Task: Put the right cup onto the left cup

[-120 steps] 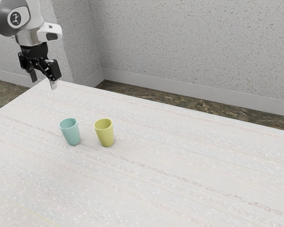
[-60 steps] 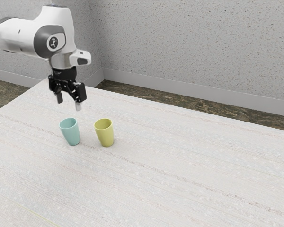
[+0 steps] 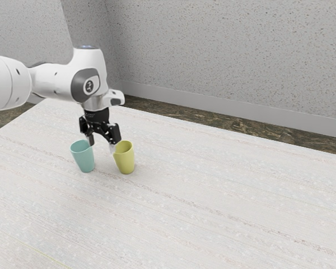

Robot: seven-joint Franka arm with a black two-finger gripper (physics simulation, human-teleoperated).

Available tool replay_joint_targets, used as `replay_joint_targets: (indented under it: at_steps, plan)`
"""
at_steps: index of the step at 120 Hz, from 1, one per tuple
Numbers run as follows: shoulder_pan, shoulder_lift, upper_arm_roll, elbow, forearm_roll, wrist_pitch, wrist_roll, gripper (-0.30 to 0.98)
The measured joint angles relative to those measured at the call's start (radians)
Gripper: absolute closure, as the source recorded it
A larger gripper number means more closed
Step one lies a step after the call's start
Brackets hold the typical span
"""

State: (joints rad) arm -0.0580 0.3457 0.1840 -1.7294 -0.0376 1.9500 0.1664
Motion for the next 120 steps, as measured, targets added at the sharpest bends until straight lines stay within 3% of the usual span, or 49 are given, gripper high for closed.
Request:
replay_joint_targets:
  at_steps: [34,120]
  plan:
    - [0.005,0.111,0.001,0.120,-0.010,0.060,0.039,0.00]
    - [0.045,0.265,0.008,0.245,-0.014,0.150,0.148,0.00]
